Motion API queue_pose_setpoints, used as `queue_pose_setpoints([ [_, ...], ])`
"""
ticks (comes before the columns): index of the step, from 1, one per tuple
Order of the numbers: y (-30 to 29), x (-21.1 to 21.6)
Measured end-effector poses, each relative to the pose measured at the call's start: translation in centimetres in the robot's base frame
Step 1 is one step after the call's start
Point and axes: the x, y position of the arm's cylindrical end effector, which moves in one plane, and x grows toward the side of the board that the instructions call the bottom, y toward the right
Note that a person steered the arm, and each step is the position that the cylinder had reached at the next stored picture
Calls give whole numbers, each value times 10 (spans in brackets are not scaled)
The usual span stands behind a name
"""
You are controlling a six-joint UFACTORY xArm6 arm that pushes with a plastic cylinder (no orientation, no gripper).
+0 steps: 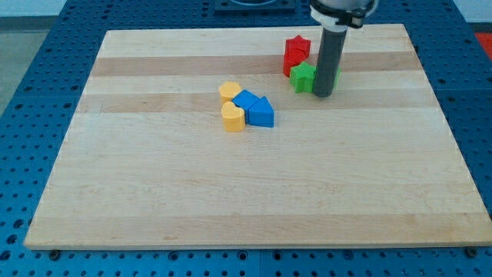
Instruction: Place the red star at the top center of the board
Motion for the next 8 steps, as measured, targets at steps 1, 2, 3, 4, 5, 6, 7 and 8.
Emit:
queue_pose_setpoints([
  [1, 0, -20],
  [2, 0, -41],
  [3, 0, -67],
  [4, 0, -85],
  [5, -6, -91],
  [6, -27, -93],
  [7, -40, -106],
  [8, -48, -119],
])
